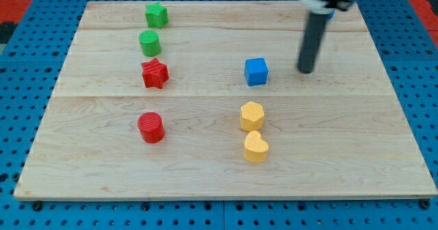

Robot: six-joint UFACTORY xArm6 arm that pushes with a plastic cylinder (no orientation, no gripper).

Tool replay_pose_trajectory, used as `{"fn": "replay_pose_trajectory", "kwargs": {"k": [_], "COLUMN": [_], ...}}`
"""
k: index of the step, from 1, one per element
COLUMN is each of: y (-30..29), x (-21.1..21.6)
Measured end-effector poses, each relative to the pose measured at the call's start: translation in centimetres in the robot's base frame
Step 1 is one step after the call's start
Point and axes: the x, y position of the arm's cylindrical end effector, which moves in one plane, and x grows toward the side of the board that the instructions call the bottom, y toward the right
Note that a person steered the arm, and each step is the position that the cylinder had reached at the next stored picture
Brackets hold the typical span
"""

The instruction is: Move blue triangle towards top center

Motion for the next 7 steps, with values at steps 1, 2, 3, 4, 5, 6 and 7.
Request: {"fn": "replay_pose_trajectory", "kwargs": {"k": [1,2,3,4,5,6,7], "y": [8.0,14.4,16.5,16.5,12.9,6.7,2.5], "x": [-5.8,-12.4,-16.0,-16.1,-16.2,-16.2,-16.2]}}
